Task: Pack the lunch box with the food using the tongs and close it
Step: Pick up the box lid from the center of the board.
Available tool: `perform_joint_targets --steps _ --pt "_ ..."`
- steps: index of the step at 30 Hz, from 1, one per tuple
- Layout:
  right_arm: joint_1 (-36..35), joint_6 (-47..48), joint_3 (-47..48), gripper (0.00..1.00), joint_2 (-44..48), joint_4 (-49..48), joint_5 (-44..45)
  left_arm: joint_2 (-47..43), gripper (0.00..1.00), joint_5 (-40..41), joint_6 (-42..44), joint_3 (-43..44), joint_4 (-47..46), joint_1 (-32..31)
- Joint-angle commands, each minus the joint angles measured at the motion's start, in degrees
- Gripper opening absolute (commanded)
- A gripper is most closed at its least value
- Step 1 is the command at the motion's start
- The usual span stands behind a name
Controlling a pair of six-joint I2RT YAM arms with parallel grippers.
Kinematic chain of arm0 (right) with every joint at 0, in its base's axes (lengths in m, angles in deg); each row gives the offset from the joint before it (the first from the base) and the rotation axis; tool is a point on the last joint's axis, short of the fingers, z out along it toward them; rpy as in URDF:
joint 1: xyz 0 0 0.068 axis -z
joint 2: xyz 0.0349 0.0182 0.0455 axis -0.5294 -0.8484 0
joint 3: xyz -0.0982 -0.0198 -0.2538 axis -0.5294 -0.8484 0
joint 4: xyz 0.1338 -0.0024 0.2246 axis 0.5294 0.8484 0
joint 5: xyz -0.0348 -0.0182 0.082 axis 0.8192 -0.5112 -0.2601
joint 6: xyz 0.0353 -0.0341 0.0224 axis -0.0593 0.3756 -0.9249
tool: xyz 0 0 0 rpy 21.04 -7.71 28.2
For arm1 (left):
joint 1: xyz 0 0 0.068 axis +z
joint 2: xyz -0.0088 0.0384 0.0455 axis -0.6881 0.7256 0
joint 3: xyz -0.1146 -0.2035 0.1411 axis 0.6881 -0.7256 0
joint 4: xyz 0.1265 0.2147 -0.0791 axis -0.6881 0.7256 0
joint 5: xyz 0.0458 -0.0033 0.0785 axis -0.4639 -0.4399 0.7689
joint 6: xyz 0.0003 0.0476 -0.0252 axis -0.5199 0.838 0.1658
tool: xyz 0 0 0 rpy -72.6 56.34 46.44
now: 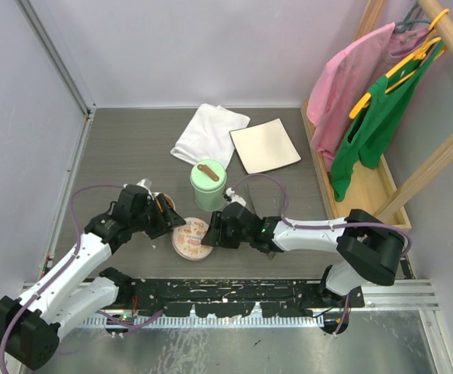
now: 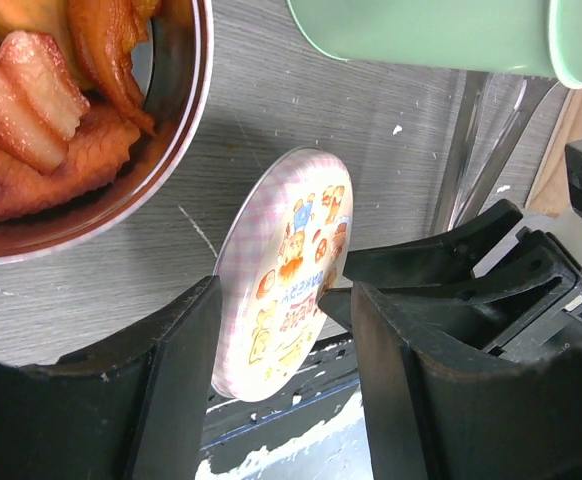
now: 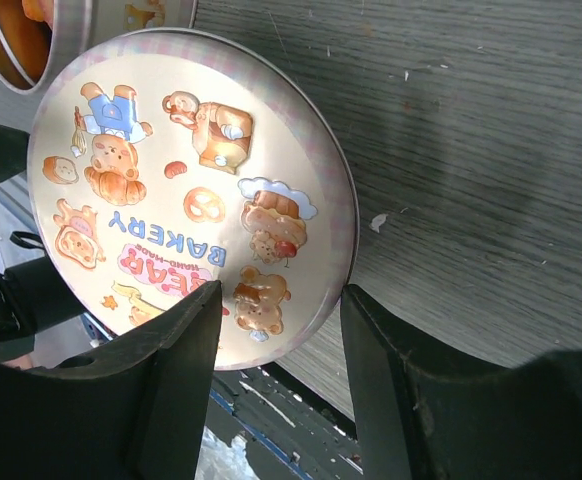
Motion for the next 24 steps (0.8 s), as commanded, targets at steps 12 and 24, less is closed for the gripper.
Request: perform_joint_targets --steps 12,24 --pt "1.33 0.04 10.20 0.55 -0.80 -8.34 -0.46 3.83 0.56 1.29 3.57 7.89 0.19 -0.95" --pt "2.79 0.42 18.44 0.56 -7.74 -8.98 -2.02 4.13 0.55 10.44 7.17 10.76 3.29 0.99"
